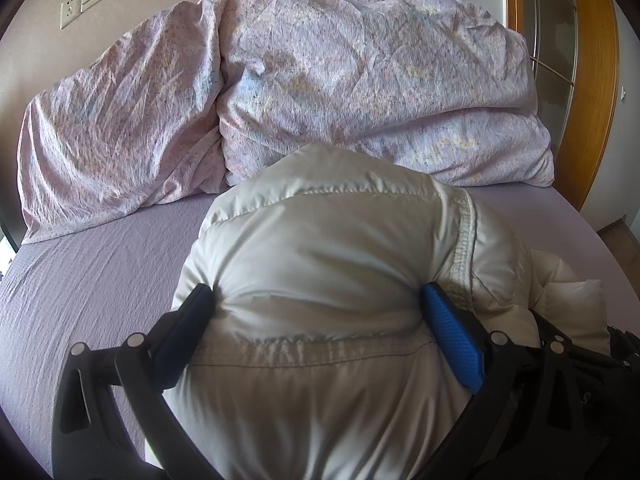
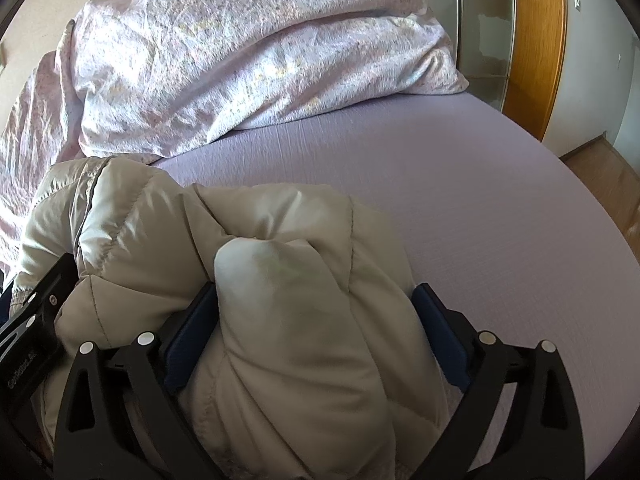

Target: Fold large clothes

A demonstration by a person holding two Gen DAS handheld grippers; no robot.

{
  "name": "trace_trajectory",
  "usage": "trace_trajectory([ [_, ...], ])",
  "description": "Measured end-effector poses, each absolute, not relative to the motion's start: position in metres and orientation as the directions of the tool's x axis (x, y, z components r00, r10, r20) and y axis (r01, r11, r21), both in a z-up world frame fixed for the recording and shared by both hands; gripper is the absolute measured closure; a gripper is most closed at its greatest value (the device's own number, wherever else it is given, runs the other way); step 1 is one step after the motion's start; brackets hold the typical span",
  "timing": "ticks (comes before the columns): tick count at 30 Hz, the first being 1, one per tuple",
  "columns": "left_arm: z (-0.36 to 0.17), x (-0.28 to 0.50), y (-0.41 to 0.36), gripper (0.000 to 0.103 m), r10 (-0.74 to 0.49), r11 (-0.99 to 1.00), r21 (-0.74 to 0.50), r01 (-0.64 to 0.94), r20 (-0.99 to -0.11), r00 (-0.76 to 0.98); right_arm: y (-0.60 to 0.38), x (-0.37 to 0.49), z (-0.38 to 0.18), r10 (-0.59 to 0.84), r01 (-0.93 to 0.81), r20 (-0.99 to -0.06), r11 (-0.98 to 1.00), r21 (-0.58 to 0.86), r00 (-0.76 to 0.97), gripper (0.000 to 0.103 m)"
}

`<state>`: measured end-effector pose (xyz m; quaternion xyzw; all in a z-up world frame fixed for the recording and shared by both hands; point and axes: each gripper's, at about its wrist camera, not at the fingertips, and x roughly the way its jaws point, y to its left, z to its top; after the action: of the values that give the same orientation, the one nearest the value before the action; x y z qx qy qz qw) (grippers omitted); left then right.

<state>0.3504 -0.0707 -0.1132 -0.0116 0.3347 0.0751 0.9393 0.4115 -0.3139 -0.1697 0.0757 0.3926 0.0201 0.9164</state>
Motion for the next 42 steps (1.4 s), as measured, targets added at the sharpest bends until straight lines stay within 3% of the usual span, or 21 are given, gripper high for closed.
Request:
trace_trajectory([
  [14,-0.109,0.353,-0.069,0.002,0.125,0.990,0.036,-0.134,-0.653,0.747,-0.314,0.413,-0.168,0.092,0.036,-0.740,0.987,0.155,0.666,0.005],
  [19,-0.091,0.351,-0.059,0.002,0.055,0.998,0.026,-0.052,-0.717,0.695,-0.339,0.424,-0.166,0.248,0.057,-0.805,0.943,0.329,0.539,0.004],
  [29,-0.064,0.332,0.018,0.002,-0.127,0.984,-0.175,-0.021,-0.790,0.600,-0.371,0.423,-0.147,0.554,-0.092,-0.773,0.827,0.555,0.309,0.004],
  [34,-0.067,0.323,0.040,0.002,-0.130,0.983,-0.183,-0.032,-0.801,0.584,-0.384,0.424,-0.158,0.589,-0.028,-0.774,0.799,0.600,0.232,0.002],
  [42,-0.070,0.316,0.041,0.002,-0.179,0.976,-0.220,-0.004,-0.806,0.565,-0.380,0.422,-0.173,0.702,0.002,-0.694,0.703,0.712,0.160,0.001],
])
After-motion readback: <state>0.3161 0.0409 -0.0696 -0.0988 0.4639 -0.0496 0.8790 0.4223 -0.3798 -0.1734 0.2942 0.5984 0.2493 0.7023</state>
